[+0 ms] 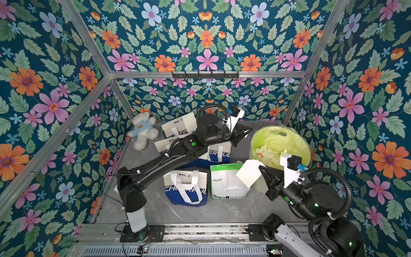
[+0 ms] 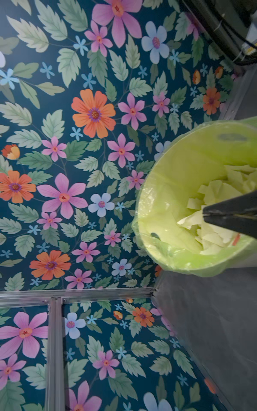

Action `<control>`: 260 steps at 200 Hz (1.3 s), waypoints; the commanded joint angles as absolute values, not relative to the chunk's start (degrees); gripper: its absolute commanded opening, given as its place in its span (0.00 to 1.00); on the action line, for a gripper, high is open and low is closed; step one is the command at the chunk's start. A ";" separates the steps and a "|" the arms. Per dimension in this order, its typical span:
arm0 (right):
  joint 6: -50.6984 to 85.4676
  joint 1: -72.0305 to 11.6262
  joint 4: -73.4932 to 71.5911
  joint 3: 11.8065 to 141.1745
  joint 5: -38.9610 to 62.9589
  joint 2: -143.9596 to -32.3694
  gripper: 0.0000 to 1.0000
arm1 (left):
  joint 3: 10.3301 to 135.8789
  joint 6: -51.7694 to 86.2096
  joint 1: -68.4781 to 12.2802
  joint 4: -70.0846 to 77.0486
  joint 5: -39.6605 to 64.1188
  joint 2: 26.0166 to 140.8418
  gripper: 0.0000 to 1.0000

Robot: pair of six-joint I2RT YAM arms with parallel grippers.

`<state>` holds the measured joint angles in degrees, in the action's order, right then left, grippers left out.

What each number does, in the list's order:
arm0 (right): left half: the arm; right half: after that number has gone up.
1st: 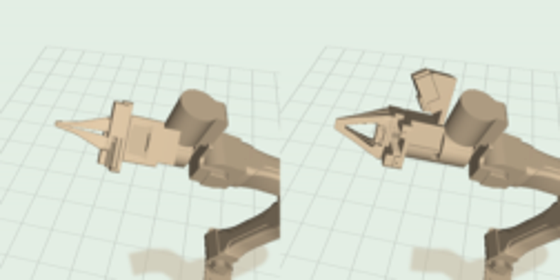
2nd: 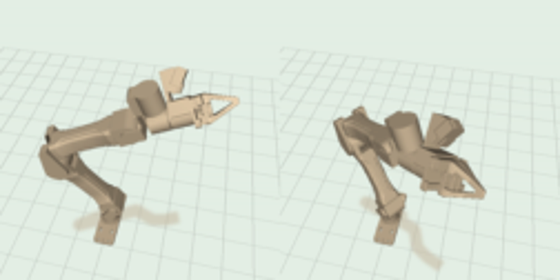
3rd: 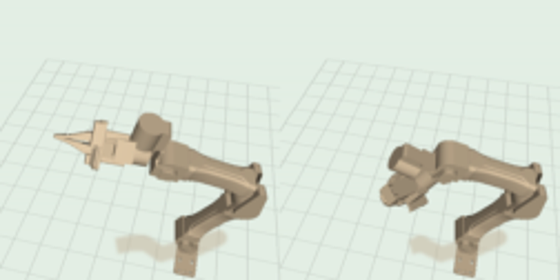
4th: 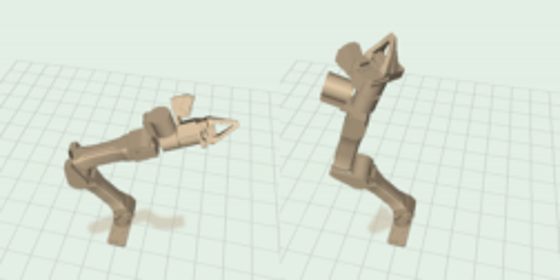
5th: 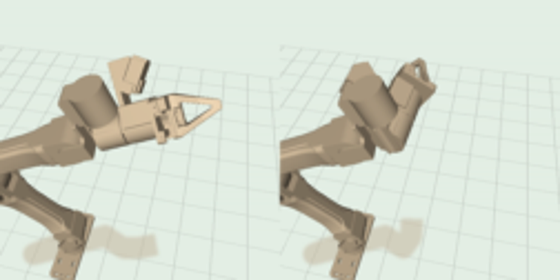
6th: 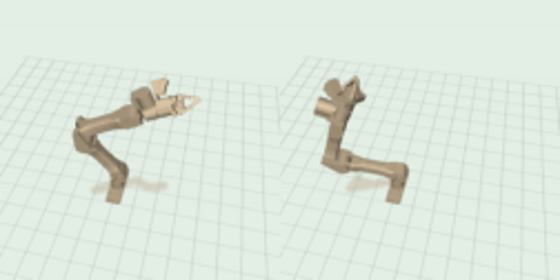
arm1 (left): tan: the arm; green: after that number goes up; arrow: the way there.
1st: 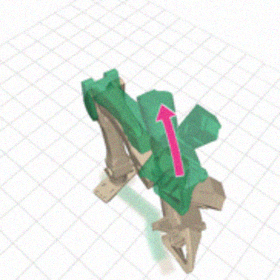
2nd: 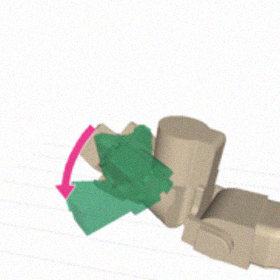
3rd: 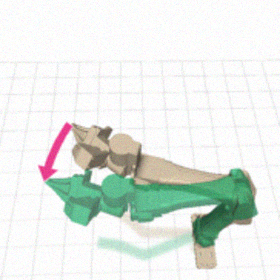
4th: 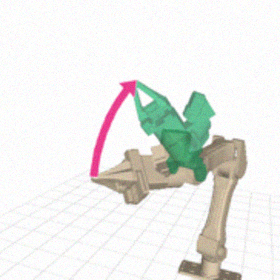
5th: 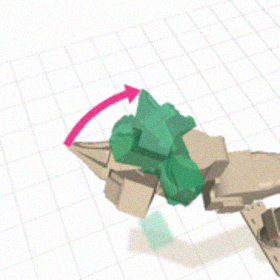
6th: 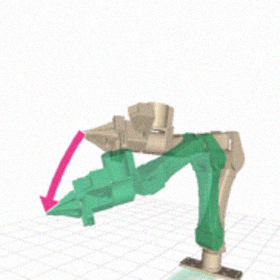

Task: Shred takeout receipts and throw away
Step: Place the takeout receipt in the trash bin.

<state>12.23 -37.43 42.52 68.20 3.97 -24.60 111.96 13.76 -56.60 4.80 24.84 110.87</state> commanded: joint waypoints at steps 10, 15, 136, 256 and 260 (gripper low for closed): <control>13.07 -37.41 45.91 69.22 17.18 -24.61 0.00 | 121.59 23.71 -56.77 14.11 33.51 121.63 0.00; 13.09 -37.36 46.36 69.37 17.66 -24.54 0.00 | 123.34 24.92 -56.85 14.83 34.42 123.36 0.00; 14.48 -37.36 45.38 67.58 3.80 -21.67 0.00 | 122.78 14.82 -59.07 6.92 33.97 124.25 0.99; 18.23 -37.45 46.60 68.49 -19.30 -23.34 0.00 | 115.14 13.78 -59.21 10.75 34.97 118.12 0.99; 18.44 -37.44 46.74 68.59 -21.48 -23.17 0.00 | 115.11 14.53 -59.16 11.49 35.25 118.41 0.99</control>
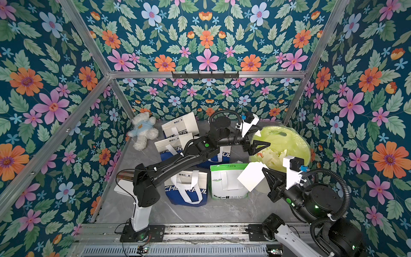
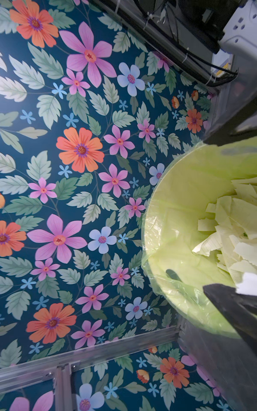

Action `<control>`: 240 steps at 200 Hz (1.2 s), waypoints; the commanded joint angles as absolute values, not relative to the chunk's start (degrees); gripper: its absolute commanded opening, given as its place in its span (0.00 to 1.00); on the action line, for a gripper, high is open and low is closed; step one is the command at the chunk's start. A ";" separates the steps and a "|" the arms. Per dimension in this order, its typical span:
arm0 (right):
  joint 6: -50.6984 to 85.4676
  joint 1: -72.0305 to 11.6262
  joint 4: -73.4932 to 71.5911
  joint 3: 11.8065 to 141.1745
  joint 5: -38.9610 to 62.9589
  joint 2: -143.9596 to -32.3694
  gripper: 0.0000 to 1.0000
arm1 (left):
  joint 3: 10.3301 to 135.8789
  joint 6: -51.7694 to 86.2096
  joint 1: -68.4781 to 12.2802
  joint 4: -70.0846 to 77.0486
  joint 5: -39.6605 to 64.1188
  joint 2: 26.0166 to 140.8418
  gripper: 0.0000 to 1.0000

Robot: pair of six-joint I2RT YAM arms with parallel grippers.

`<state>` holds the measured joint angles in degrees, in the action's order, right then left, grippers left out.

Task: Shred takeout receipts and throw away
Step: Place the takeout receipt in the trash bin.

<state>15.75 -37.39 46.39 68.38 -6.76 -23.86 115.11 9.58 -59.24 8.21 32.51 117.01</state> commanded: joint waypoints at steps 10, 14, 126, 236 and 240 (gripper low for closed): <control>18.75 -37.37 46.94 68.98 -26.23 -23.03 0.00 | 114.85 16.46 -59.19 13.32 35.78 118.86 0.99; 18.74 -37.37 46.81 69.19 -27.87 -23.07 0.00 | 114.64 17.07 -59.20 14.10 36.00 118.96 0.99; 4.58 -37.42 24.80 68.35 -28.99 -26.91 0.00 | 110.13 25.76 -58.33 30.22 52.32 117.08 0.99; -2.77 -36.91 23.84 69.51 -38.94 -38.98 0.00 | 105.17 27.28 -58.02 34.39 56.03 114.14 0.99; -2.75 -36.52 24.43 69.58 -39.87 -39.44 0.00 | 105.00 27.20 -58.01 34.38 56.05 114.02 0.99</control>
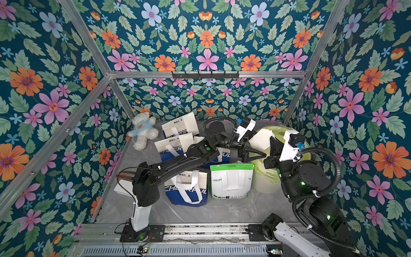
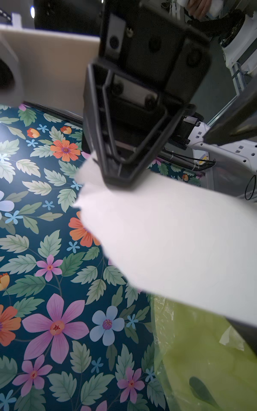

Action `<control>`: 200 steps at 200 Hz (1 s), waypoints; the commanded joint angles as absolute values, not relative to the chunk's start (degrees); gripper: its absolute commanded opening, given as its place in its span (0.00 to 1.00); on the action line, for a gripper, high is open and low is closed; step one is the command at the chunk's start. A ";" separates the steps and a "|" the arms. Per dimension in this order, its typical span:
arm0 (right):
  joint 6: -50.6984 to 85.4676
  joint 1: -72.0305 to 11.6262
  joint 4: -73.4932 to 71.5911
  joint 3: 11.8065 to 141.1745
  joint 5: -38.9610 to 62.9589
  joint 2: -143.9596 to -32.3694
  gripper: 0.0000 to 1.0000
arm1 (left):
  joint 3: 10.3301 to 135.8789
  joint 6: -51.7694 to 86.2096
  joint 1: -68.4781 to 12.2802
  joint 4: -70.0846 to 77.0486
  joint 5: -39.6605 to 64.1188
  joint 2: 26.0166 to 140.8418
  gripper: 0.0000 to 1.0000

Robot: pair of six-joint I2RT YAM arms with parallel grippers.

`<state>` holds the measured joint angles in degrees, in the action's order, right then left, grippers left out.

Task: Shred takeout receipts and throw away
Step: Place the takeout receipt in the trash bin.

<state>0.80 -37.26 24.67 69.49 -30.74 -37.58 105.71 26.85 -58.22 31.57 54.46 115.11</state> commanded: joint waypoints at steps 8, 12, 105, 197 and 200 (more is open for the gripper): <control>-2.19 -35.50 25.95 69.83 -41.30 -40.22 0.00 | 104.79 27.03 -57.94 34.37 56.07 113.83 0.99; -1.42 -35.07 27.12 70.20 -42.16 -40.68 0.00 | 104.75 26.99 -57.94 34.34 55.93 113.74 0.99; 7.15 -24.90 44.14 74.40 -47.56 -45.41 0.00 | 105.36 23.85 -57.57 30.36 50.20 114.65 0.99; 5.32 -21.37 38.85 77.52 8.94 -40.99 0.00 | 94.12 30.82 -50.74 39.27 51.49 104.02 0.99; 5.40 -21.34 38.91 77.86 10.24 -41.02 0.00 | 93.65 31.08 -50.32 39.34 52.23 103.44 0.99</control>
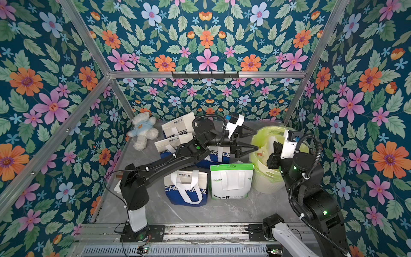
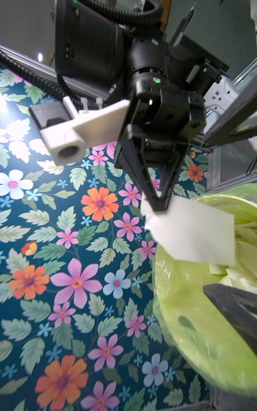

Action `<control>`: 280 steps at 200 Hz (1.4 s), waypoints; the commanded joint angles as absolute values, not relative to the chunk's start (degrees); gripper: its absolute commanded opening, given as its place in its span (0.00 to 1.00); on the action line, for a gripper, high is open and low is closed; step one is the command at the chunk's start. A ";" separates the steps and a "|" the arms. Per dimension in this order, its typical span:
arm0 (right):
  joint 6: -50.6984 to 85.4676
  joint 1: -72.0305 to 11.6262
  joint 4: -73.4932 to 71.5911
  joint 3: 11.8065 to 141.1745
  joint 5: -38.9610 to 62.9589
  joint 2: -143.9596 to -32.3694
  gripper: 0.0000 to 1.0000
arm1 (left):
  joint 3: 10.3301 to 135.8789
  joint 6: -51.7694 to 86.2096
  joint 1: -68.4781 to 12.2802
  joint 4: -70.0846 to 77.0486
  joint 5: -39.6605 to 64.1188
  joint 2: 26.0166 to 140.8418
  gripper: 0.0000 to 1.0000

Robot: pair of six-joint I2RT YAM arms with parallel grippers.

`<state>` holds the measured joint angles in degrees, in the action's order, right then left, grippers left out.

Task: Shred takeout receipts and throw away
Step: Place the takeout receipt in the trash bin, then shred the takeout receipt.

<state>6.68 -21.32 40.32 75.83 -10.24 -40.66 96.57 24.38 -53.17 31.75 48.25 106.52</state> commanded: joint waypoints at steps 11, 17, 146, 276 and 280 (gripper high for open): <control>6.26 -21.37 38.11 78.56 16.10 -41.12 0.00 | 92.18 29.17 -49.45 36.95 54.49 101.04 0.99; 6.83 -21.34 37.46 78.66 19.48 -41.22 0.00 | 91.70 26.19 -49.40 33.18 55.06 99.57 0.99; 13.84 -21.40 30.73 76.38 34.51 -43.27 0.00 | 78.29 15.73 -50.98 22.21 59.33 84.10 0.44; 12.04 -21.36 34.20 75.93 31.12 -43.09 0.00 | 79.48 16.86 -50.98 22.25 57.04 84.06 0.15; 11.96 -21.42 34.23 75.93 31.01 -43.19 0.00 | 79.58 17.00 -50.98 22.19 57.09 84.18 0.12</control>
<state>13.02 -21.32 34.76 75.83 32.34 -43.22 78.72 16.23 -51.00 21.15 56.82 83.59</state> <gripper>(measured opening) 0.051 0.182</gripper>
